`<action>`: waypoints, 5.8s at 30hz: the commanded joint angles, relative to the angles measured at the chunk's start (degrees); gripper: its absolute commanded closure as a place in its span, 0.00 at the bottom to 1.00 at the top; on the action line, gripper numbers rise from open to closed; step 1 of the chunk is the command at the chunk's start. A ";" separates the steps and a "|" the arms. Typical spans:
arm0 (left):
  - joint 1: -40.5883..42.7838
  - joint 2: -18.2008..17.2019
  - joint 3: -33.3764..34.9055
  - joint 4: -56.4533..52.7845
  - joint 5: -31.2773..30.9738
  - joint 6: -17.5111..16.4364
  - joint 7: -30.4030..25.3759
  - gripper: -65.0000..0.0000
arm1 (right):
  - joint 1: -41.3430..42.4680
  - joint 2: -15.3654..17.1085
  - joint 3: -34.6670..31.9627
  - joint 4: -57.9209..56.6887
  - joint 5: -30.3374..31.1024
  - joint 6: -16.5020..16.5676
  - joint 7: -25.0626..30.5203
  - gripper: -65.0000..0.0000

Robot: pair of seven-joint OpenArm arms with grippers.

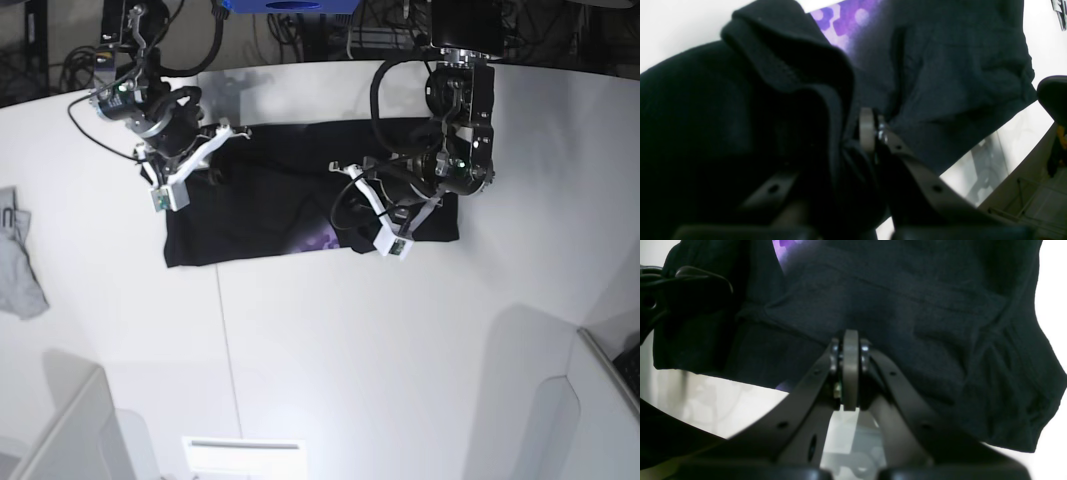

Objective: Fold the T-shirt properly
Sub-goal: 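Release the folded end and lift both grippers away from the shirt, then lower both grippers to the two short ends of the folded shirt, then grasp both ends and push them inward toward each other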

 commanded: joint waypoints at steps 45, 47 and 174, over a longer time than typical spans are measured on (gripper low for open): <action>6.86 -2.63 -5.50 13.87 -1.40 -0.47 -1.10 0.96 | 6.64 -2.28 14.64 1.10 0.83 0.43 -6.97 1.00; 8.36 -4.48 -11.65 12.55 -1.40 -0.47 -1.19 1.00 | 9.45 -2.28 16.22 0.92 0.83 0.43 -11.46 1.00; 1.32 -6.15 -3.04 -16.11 13.01 -7.07 -22.29 1.00 | 19.74 -11.16 9.72 -1.19 18.85 6.06 -30.71 1.00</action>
